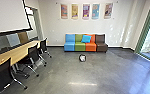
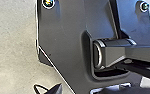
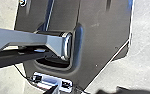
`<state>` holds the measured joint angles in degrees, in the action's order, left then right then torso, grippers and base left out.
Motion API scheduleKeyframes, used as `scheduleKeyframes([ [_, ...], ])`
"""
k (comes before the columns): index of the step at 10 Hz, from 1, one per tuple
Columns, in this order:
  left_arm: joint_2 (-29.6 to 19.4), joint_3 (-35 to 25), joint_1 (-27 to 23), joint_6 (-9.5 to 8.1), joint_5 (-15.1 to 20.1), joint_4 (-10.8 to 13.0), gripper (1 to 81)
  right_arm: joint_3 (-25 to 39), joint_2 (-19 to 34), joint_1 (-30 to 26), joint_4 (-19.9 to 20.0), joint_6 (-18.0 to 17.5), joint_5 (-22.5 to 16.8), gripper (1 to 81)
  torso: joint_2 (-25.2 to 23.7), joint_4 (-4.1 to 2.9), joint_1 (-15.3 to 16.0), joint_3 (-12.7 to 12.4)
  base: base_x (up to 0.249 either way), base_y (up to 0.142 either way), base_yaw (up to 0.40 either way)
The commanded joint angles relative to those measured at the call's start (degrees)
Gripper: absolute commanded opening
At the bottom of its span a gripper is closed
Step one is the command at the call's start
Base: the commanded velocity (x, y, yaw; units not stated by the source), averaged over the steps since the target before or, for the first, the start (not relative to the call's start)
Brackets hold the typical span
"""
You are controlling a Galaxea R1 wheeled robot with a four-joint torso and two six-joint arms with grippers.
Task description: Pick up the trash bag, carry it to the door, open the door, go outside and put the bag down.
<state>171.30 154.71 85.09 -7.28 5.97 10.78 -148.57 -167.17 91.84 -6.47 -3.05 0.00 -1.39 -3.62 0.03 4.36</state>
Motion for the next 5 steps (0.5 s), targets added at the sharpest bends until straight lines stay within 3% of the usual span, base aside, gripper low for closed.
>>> scheduleKeyframes([
  [1, -0.3, 0.2, -3.0, 0.42, 3.3, 0.4, 81.1, 0.0, 0.6, -2.4, 0.1, 0.1, -2.9, 81.1, 0.0, 0.00, 0.0, 0.0, 0.181, 0.000, 0.000],
  [5, -0.5, 0.2, -3.0, 0.42, 3.2, 0.5, 81.1, 0.3, 0.4, -2.4, 0.1, 0.1, -3.3, 81.1, 0.0, 0.00, 0.0, 0.0, 0.192, 0.000, 0.000],
])
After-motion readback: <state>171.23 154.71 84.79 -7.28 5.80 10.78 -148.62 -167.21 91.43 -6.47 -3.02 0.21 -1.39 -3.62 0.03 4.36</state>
